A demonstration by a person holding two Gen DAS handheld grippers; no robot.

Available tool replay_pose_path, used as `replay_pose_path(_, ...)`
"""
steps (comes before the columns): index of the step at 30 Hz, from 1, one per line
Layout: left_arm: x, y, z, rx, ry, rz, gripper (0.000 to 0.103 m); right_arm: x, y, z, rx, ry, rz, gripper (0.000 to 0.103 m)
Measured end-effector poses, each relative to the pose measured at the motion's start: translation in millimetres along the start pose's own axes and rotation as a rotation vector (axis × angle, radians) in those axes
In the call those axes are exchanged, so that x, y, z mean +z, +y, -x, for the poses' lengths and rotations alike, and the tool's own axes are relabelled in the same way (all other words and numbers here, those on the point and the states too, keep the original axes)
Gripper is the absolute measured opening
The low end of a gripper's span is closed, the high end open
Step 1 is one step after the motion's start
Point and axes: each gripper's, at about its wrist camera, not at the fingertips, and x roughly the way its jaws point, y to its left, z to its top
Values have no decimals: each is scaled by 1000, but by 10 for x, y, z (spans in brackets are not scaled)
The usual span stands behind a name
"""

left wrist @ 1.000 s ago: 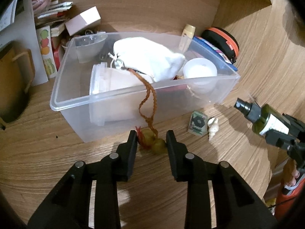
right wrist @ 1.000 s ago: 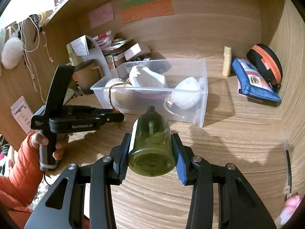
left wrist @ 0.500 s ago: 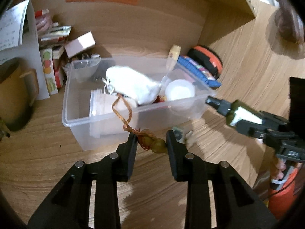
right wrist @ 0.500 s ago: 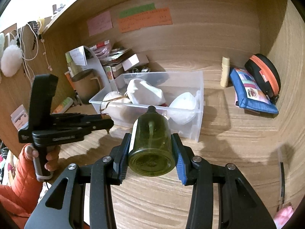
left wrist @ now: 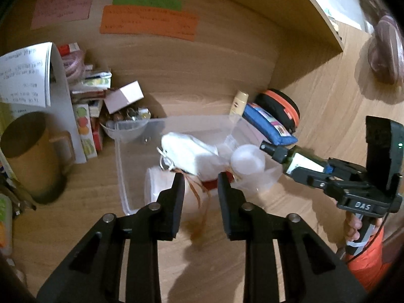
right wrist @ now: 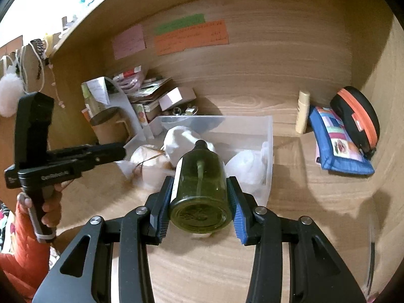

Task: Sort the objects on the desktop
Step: 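Lift the green bottle with the right tool while the left tool grasps the gourd keychain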

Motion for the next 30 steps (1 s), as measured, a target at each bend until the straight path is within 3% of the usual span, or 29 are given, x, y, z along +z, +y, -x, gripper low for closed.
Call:
replay_pose_path(6, 17, 115, -124, 8, 29, 8, 26, 137, -28, -269, 3, 31, -12, 38)
replay_pose_path(12, -177, 158, 7, 8, 36, -1, 26, 162, -9, -406, 7, 48, -2, 38)
replay_pose_path(19, -489, 81, -167, 18, 129, -27, 26, 182, -32, -567, -1, 69, -5, 38)
replay_pose_path(30, -642, 8, -477, 47, 235, -21, 26, 247, -2, -762, -18, 96, 39, 38)
